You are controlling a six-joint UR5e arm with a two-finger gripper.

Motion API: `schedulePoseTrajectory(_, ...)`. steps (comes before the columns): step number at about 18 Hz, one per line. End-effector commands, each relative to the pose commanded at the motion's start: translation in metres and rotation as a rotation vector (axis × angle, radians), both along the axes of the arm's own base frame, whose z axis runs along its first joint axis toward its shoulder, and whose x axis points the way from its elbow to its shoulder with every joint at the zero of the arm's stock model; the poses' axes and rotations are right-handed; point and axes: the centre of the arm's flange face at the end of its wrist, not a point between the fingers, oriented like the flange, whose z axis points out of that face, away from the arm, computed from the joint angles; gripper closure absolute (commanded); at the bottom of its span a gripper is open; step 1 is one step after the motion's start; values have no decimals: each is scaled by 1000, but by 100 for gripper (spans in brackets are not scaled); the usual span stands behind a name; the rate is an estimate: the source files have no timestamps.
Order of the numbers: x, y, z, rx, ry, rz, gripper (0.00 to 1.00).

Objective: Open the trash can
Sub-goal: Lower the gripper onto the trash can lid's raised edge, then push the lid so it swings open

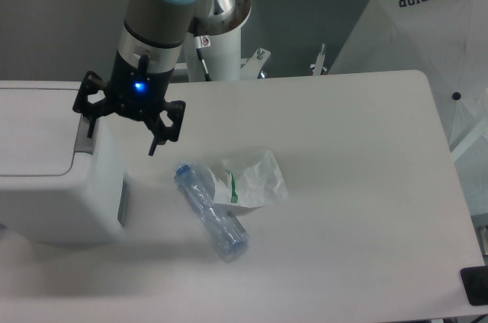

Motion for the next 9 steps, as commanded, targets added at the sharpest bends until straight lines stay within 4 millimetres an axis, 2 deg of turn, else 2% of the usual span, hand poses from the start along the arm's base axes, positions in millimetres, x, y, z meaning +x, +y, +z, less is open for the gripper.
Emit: schedulePoseTrajectory(9, 2, -1, -5, -7, 0, -6, 0)
